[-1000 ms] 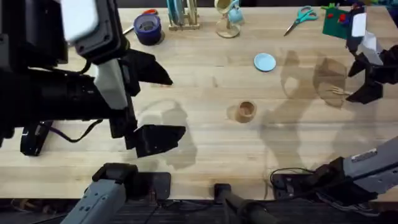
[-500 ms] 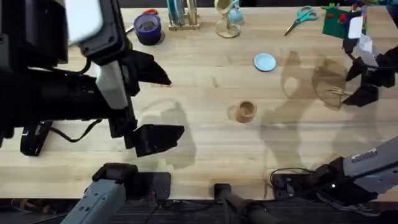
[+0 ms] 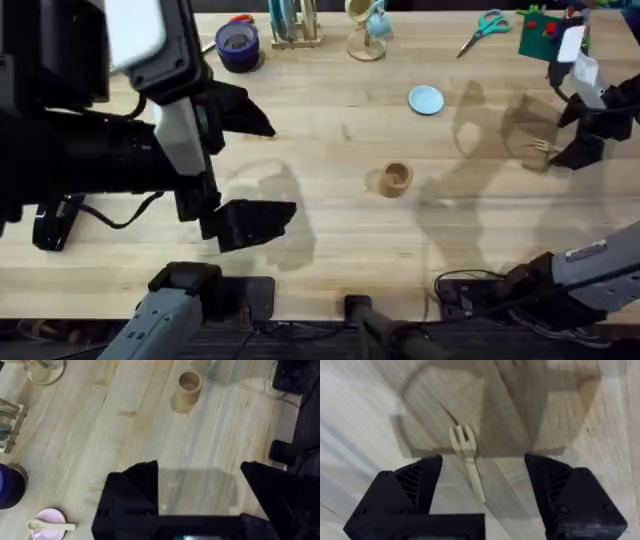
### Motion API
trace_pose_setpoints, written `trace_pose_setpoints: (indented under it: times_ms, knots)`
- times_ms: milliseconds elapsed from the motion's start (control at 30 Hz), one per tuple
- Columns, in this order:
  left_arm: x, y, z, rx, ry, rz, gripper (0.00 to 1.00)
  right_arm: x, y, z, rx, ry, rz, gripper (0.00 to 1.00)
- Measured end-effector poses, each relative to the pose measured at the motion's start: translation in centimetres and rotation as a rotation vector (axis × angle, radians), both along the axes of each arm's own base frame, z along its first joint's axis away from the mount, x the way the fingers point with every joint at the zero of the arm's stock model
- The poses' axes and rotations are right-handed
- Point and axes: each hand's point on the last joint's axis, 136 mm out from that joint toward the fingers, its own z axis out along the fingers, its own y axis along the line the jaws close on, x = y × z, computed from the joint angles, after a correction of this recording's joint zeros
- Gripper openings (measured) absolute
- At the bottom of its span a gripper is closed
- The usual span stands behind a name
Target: Pick up a utensil and set it on the pink plate, then put the other utensil in the container.
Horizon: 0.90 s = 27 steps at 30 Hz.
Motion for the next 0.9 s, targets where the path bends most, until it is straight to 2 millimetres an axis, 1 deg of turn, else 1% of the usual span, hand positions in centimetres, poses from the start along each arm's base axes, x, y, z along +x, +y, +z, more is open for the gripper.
trace_pose_setpoints:
  times_ms: [367,433,467,533,600,733,767,900]
  knots:
    - [0.0,0.0,0.0,0.0,0.0,0.0,0.992,-0.21,0.11,-0.03,0.004,0.008,-0.003,0.996]
    - [0.0,0.0,0.0,0.0,0.0,0.0,0.992,-0.22,0.11,-0.04,0.004,0.008,-0.003,0.969]
    - [0.0,0.0,0.0,0.0,0.0,0.0,0.993,-0.26,0.13,-0.04,0.004,0.01,-0.003,0.929]
    - [0.0,0.0,0.0,0.0,0.0,0.0,0.993,-0.34,0.17,-0.04,0.005,0.012,-0.005,0.787]
    - [0.0,0.0,0.0,0.0,0.0,0.0,0.993,-0.38,0.19,-0.05,0.005,0.014,-0.006,0.595]
    - [0.0,0.0,0.0,0.0,0.0,0.0,0.993,-0.57,0.28,-0.06,0.008,0.021,-0.009,0.11]
    - [0.0,0.01,-0.01,0.0,0.0,0.0,0.993,-0.58,0.29,0.04,0.008,0.02,-0.011,0.054]
    - [0.0,0.01,-0.01,0.0,0.0,0.0,0.994,-0.61,0.28,0.05,0.005,0.021,-0.01,0.035]
